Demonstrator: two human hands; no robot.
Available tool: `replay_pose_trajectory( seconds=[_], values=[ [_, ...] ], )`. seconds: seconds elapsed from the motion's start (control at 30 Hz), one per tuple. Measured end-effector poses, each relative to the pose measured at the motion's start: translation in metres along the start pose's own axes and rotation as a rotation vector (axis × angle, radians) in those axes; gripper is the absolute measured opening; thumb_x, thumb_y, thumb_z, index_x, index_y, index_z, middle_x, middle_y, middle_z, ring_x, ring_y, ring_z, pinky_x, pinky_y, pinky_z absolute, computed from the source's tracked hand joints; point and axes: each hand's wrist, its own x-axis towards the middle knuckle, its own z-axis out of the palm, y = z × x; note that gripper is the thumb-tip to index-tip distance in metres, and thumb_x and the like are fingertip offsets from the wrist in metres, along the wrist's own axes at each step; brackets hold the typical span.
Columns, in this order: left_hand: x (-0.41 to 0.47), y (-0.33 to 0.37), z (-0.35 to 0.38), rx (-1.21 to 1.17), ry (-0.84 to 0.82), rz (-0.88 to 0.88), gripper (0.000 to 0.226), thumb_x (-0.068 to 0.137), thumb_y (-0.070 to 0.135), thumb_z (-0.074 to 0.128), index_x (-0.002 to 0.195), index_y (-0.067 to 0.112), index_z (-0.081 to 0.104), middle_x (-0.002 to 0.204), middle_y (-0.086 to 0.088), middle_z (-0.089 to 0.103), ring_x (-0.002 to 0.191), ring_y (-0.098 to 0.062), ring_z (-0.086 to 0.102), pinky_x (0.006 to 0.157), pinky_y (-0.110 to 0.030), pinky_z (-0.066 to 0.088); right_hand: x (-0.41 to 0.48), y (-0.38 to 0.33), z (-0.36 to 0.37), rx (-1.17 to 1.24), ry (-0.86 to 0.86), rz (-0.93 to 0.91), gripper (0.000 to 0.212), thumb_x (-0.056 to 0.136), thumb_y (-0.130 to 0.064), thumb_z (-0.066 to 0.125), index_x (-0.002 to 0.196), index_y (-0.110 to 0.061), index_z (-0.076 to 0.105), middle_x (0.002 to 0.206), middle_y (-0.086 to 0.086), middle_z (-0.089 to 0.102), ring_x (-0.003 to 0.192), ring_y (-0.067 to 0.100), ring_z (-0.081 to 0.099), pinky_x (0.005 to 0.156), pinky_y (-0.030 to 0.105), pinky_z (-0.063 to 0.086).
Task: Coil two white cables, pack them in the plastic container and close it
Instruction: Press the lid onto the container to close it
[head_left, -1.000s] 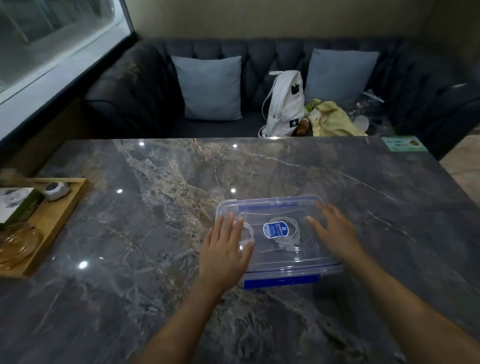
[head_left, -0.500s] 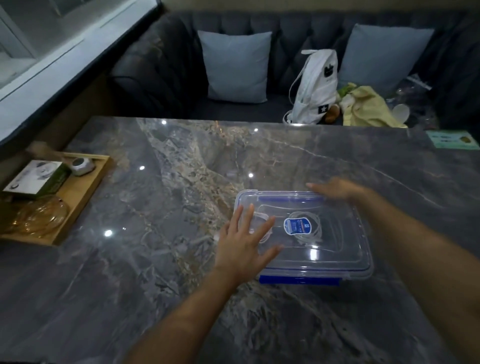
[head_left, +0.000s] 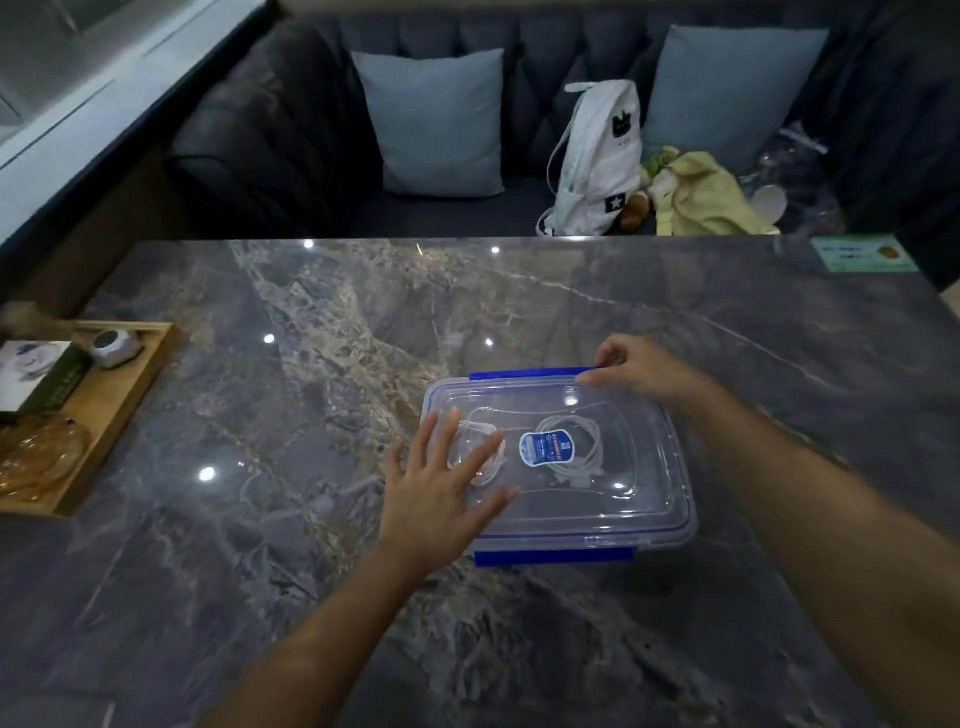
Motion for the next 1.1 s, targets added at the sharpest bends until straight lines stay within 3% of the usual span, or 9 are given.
replay_pose_trajectory(
  seconds=[0.13, 0.2, 0.27, 0.37, 0.43, 0.53, 0.8, 0.93, 1.1],
  values=[
    [-0.004, 0.02, -0.008, 0.078, 0.119, 0.123, 0.049, 0.084, 0.052, 0.041, 0.129, 0.037, 0.05, 0.14, -0.012, 0.05, 0.131, -0.034, 0.043, 0.103, -0.057, 0.036, -0.004, 0.0, 0.0, -0.016, -0.063, -0.09, 0.018, 0.069, -0.021, 0.078, 0.08, -0.02, 0.063, 0.072, -0.004, 0.062, 0.068, 0.01, 0.055, 0.058, 0.013, 0.044],
    [-0.005, 0.035, -0.002, 0.078, 0.205, 0.378, 0.049, 0.066, 0.019, 0.071, 0.115, 0.023, 0.065, 0.118, -0.009, 0.068, 0.111, -0.03, 0.062, 0.091, -0.052, 0.05, -0.004, 0.002, 0.001, -0.023, -0.072, -0.108, 0.017, 0.072, -0.021, 0.076, 0.086, -0.019, 0.067, 0.078, 0.0, 0.063, 0.073, 0.012, 0.057, 0.066, 0.023, 0.045],
    [-0.007, 0.049, 0.003, 0.047, 0.217, 0.471, 0.057, 0.05, 0.005, 0.078, 0.106, 0.014, 0.07, 0.107, -0.005, 0.073, 0.101, -0.027, 0.068, 0.085, -0.049, 0.054, -0.001, 0.001, 0.002, -0.089, -0.063, -0.149, 0.019, 0.074, -0.021, 0.074, 0.09, -0.012, 0.069, 0.083, 0.004, 0.061, 0.078, 0.016, 0.056, 0.073, 0.03, 0.044],
    [-0.009, 0.059, 0.003, 0.119, 0.221, 0.477, 0.036, 0.072, 0.023, 0.06, 0.105, 0.011, 0.067, 0.107, -0.007, 0.072, 0.103, -0.031, 0.066, 0.088, -0.049, 0.052, -0.001, 0.0, 0.006, -0.208, -0.052, -0.197, 0.026, 0.078, -0.022, 0.07, 0.098, -0.005, 0.069, 0.089, 0.006, 0.056, 0.086, 0.018, 0.053, 0.077, 0.027, 0.038],
    [-0.011, 0.063, 0.001, 0.221, 0.15, 0.459, 0.05, 0.079, 0.046, 0.046, 0.109, 0.011, 0.064, 0.111, -0.008, 0.069, 0.108, -0.033, 0.063, 0.091, -0.05, 0.052, -0.004, 0.0, 0.007, -0.203, -0.051, -0.196, 0.028, 0.08, -0.021, 0.068, 0.102, -0.005, 0.068, 0.095, 0.012, 0.058, 0.089, 0.018, 0.052, 0.079, 0.023, 0.036],
    [-0.014, 0.067, 0.003, 0.394, 0.034, 0.465, 0.067, 0.069, 0.064, 0.055, 0.108, 0.01, 0.062, 0.113, -0.013, 0.068, 0.11, -0.04, 0.061, 0.087, -0.055, 0.052, -0.007, 0.001, 0.006, -0.22, -0.089, -0.181, 0.031, 0.084, -0.026, 0.063, 0.11, -0.008, 0.065, 0.106, 0.019, 0.057, 0.098, 0.027, 0.055, 0.092, 0.035, 0.04],
    [-0.017, 0.078, 0.005, 0.632, -0.105, 0.403, 0.053, 0.069, 0.041, 0.072, 0.109, 0.009, 0.058, 0.12, -0.023, 0.063, 0.114, -0.051, 0.053, 0.09, -0.061, 0.048, -0.007, -0.003, 0.004, -0.165, -0.177, -0.136, 0.03, 0.088, -0.023, 0.057, 0.115, -0.009, 0.06, 0.117, 0.015, 0.059, 0.109, 0.026, 0.054, 0.098, 0.038, 0.04],
    [-0.019, 0.075, 0.0, 0.593, -0.112, 0.433, 0.065, 0.071, 0.053, 0.061, 0.115, 0.006, 0.053, 0.125, -0.025, 0.058, 0.118, -0.052, 0.049, 0.095, -0.063, 0.043, -0.009, -0.004, 0.003, -0.114, -0.238, -0.111, 0.037, 0.087, -0.023, 0.059, 0.122, -0.011, 0.056, 0.121, 0.009, 0.06, 0.109, 0.02, 0.054, 0.093, 0.03, 0.041],
    [-0.017, 0.074, -0.013, 0.503, -0.101, 0.463, 0.065, 0.07, 0.059, 0.055, 0.11, 0.009, 0.062, 0.115, -0.017, 0.066, 0.111, -0.04, 0.059, 0.09, -0.053, 0.051, -0.013, -0.004, 0.004, -0.089, -0.187, -0.101, 0.049, 0.069, -0.029, 0.078, 0.114, -0.02, 0.061, 0.101, -0.005, 0.062, 0.085, 0.004, 0.057, 0.069, 0.012, 0.04]
  ],
)
